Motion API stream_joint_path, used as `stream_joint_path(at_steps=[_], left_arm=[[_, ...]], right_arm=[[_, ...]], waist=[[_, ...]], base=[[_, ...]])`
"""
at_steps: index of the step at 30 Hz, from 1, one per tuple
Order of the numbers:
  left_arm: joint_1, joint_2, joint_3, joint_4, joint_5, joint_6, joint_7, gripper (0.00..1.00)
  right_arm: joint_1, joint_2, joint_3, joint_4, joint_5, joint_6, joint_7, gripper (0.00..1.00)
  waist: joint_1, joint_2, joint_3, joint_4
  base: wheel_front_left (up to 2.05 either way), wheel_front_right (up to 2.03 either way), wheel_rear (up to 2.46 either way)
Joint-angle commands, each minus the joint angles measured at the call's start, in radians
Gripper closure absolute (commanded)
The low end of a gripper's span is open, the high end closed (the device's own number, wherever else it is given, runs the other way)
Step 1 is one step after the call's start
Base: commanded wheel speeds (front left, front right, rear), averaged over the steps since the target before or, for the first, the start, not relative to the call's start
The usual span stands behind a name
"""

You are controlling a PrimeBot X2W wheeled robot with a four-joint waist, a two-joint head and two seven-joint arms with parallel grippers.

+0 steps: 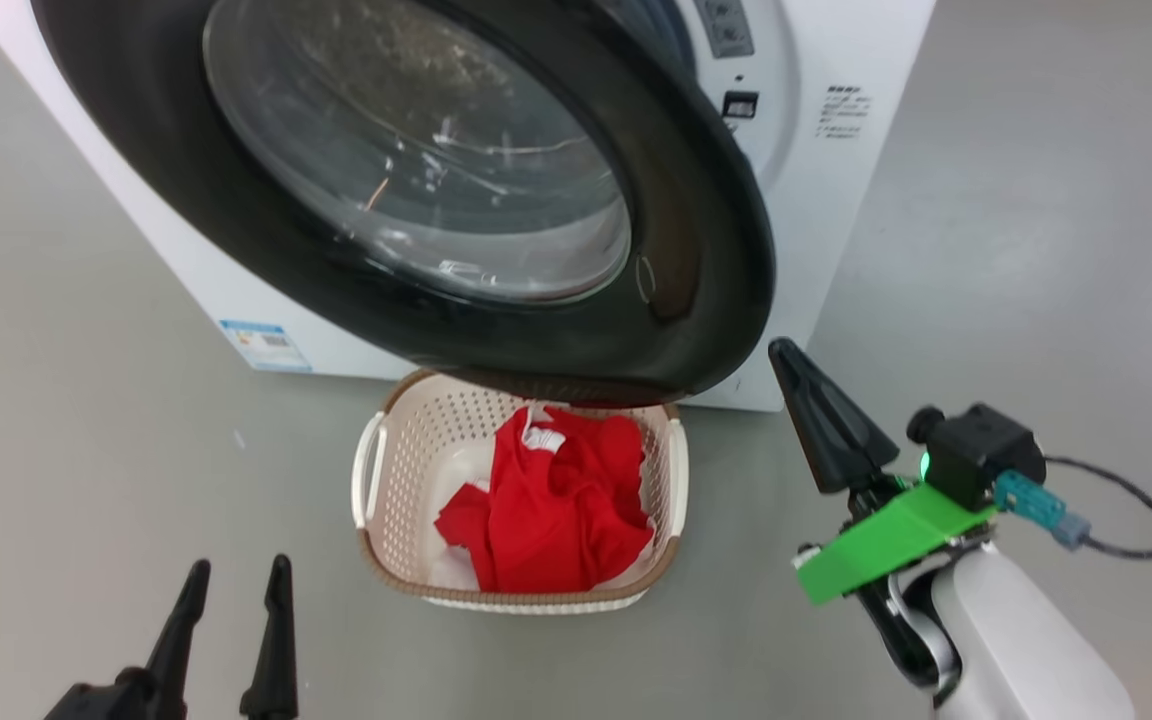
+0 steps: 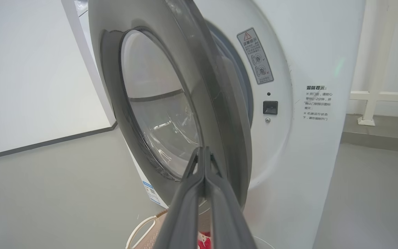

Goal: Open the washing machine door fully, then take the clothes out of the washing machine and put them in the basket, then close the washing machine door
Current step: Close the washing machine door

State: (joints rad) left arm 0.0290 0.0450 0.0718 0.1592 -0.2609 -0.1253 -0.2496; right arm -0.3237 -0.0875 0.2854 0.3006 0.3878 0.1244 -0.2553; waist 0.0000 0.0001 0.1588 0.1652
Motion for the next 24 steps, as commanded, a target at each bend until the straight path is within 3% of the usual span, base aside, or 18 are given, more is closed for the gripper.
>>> stream_joint_path(at_steps=[1,24], left_arm=[[-0.043,0.005,0.023,-0.021,-0.008,-0.005,-0.012,0.0],[-0.131,0.005,-0.041,-0.022,-0.05,-0.005,-0.012,0.0]], right_arm=[[-0.053,0.006,0.031,-0.006,0.019,0.006,-0.006,1.0],[-0.249,-0.021,-0.014,0.073,0.043,0.006,-0.006,1.0]], waist=[[0.0,-0.0001,0.037,0.027],[0.0,-0.0001,0.146,0.088]], base=[[0.0,0.0,0.0],[0.0,0.0,0.0]])
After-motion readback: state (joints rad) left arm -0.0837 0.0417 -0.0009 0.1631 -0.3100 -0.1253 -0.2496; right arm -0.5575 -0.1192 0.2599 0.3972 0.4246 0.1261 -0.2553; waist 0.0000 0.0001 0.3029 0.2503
